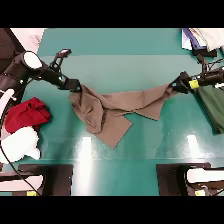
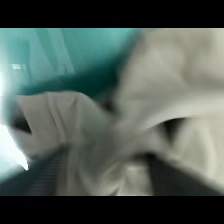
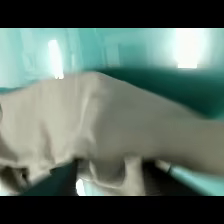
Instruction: Fold the shirts.
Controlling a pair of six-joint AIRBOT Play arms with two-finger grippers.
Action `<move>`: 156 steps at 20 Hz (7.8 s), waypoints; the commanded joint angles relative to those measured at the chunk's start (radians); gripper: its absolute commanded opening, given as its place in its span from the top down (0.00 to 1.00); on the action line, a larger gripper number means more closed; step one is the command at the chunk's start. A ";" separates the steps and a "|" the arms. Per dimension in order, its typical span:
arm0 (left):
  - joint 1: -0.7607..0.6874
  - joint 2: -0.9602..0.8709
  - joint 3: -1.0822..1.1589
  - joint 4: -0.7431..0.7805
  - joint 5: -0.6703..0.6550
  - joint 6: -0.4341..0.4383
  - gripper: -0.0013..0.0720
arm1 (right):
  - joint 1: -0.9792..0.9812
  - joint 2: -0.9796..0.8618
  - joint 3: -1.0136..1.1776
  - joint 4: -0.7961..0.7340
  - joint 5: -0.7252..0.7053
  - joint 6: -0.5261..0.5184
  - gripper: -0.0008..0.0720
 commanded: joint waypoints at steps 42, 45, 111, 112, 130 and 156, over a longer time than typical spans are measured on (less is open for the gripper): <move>0.006 0.172 -0.201 -0.258 0.005 0.111 0.94 | 0.143 0.180 -0.608 -0.008 -0.218 0.006 0.37; 0.006 0.172 -0.201 -0.257 -0.005 0.111 0.94 | 0.163 0.176 -0.608 0.011 -0.265 0.006 0.37; 0.175 -0.227 0.284 0.091 -0.127 0.215 0.94 | 0.185 -0.084 0.232 -0.483 -0.023 0.100 0.96; 0.171 -0.227 0.260 0.091 -0.145 0.215 0.94 | 0.187 -0.072 0.190 -0.483 -0.052 0.110 0.97; 0.204 0.102 -0.186 0.182 -0.275 -0.109 0.15 | 0.062 0.230 -0.122 -0.373 0.095 0.058 0.45; 0.134 0.462 -0.840 -0.140 -0.042 -0.125 0.94 | -0.153 0.361 -0.474 -0.292 0.155 -0.020 0.45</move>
